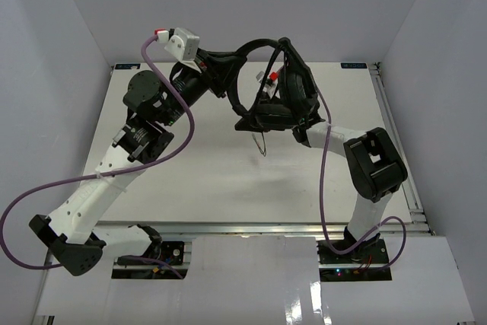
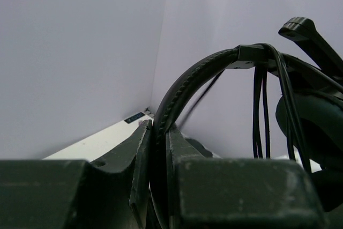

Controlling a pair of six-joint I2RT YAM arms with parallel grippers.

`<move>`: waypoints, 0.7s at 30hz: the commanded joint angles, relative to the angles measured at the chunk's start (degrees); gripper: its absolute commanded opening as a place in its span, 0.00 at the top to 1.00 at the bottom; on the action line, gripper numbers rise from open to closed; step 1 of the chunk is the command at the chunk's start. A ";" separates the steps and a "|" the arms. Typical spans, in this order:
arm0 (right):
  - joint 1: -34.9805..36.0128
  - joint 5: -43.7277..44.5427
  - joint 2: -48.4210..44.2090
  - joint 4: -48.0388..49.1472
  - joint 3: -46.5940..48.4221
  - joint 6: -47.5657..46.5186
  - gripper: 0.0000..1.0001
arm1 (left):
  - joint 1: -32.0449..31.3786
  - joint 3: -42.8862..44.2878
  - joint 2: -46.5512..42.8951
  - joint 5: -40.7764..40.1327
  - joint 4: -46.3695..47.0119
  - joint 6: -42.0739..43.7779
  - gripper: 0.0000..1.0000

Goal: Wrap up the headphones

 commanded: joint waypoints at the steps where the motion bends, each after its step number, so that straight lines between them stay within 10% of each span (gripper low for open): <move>1: 2.31 -2.46 -1.35 10.91 -4.60 4.30 0.83 | -0.25 6.24 -0.50 -6.46 2.83 1.36 1.00; 17: 3.97 -2.37 -8.62 8.15 -13.21 -0.68 0.88 | -0.25 7.47 2.45 -27.53 6.47 14.20 1.00; 21: 4.54 0.13 -12.68 -9.60 -12.43 -14.57 0.92 | 0.23 7.55 4.84 -34.12 8.44 18.46 1.00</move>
